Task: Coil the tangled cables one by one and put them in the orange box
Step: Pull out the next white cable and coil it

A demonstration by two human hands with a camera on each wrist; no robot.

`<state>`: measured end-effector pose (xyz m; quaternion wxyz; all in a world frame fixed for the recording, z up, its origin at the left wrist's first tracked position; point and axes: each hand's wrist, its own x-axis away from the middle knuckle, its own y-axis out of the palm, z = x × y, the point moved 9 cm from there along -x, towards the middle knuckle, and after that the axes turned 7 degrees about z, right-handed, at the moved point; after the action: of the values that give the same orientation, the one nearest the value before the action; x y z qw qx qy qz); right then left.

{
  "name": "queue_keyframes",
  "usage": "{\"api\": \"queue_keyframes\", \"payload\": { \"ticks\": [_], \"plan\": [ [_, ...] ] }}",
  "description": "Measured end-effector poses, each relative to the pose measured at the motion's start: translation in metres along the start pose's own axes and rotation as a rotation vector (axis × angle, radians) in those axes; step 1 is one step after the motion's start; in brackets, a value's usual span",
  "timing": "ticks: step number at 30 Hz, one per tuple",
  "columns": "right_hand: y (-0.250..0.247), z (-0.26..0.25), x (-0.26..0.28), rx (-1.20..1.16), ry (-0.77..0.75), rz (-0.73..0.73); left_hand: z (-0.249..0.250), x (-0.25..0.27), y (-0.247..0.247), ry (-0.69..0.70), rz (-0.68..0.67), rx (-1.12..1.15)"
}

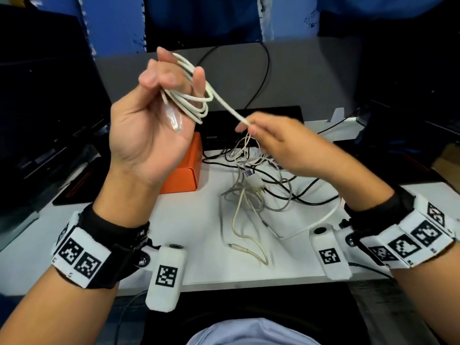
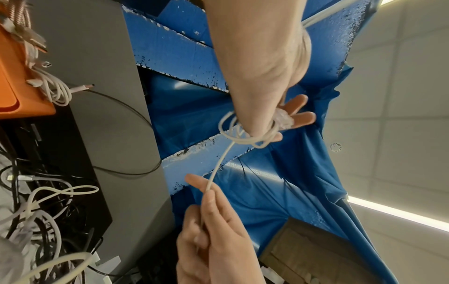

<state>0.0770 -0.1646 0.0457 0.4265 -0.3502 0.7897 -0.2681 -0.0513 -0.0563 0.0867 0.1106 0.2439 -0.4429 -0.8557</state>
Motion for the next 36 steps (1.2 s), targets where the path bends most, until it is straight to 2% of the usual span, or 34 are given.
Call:
{"api": "queue_keyframes", "payload": {
  "ticks": [2,3,5,7,10,12,14,16,18,21,24,27,30,33,34,36],
  "plan": [
    [0.027,-0.007,0.009,0.025,-0.008,-0.207,0.002,-0.008,-0.011,0.110,0.027,-0.022],
    [0.040,-0.010,0.016,0.008,-0.006,-0.301,0.005,-0.010,-0.017,0.188,0.058,-0.136],
    [0.057,-0.021,0.031,-0.098,-0.008,-0.447,0.010,-0.013,-0.021,0.359,0.105,-0.507],
    [0.065,-0.031,0.040,-0.250,-0.011,-0.525,0.002,-0.013,-0.015,0.473,0.058,-0.966],
    [0.061,-0.034,0.041,-0.499,0.077,-0.554,-0.021,-0.009,-0.009,0.512,-0.084,-1.568],
    [0.051,-0.032,0.038,-0.584,0.097,-0.555,-0.028,-0.006,-0.009,0.491,-0.154,-1.896],
    [0.039,-0.026,0.032,-0.598,0.100,-0.537,-0.028,-0.007,-0.017,0.341,-0.152,-2.039],
    [0.027,-0.018,0.028,-0.600,0.110,-0.518,-0.028,-0.006,-0.034,0.050,-0.124,-1.929],
    [0.017,-0.013,0.026,-0.620,0.112,-0.509,-0.037,0.003,-0.042,-0.199,-0.215,-1.713],
    [0.010,-0.009,0.026,-0.807,0.149,-0.542,-0.047,0.016,-0.036,-0.339,-0.402,-1.490],
    [0.014,-0.013,0.029,-1.075,0.171,-0.616,-0.051,0.017,-0.035,-0.376,-0.459,-1.371],
    [0.018,-0.012,0.021,-1.218,0.173,-0.540,-0.055,0.014,-0.039,-0.397,-0.464,-1.253],
    [0.013,0.006,-0.001,-1.387,0.261,-0.274,-0.048,0.005,-0.051,-0.389,-0.424,-1.132],
    [0.008,0.049,-0.015,-1.507,0.459,0.079,-0.036,0.000,-0.052,-0.331,-0.392,-0.926],
    [0.008,0.065,-0.016,-1.477,0.522,0.177,-0.031,-0.002,-0.049,-0.310,-0.378,-0.832],
    [0.009,0.088,-0.013,-1.258,0.577,0.241,-0.019,-0.007,-0.043,-0.247,-0.322,-0.668]
  ]
}}
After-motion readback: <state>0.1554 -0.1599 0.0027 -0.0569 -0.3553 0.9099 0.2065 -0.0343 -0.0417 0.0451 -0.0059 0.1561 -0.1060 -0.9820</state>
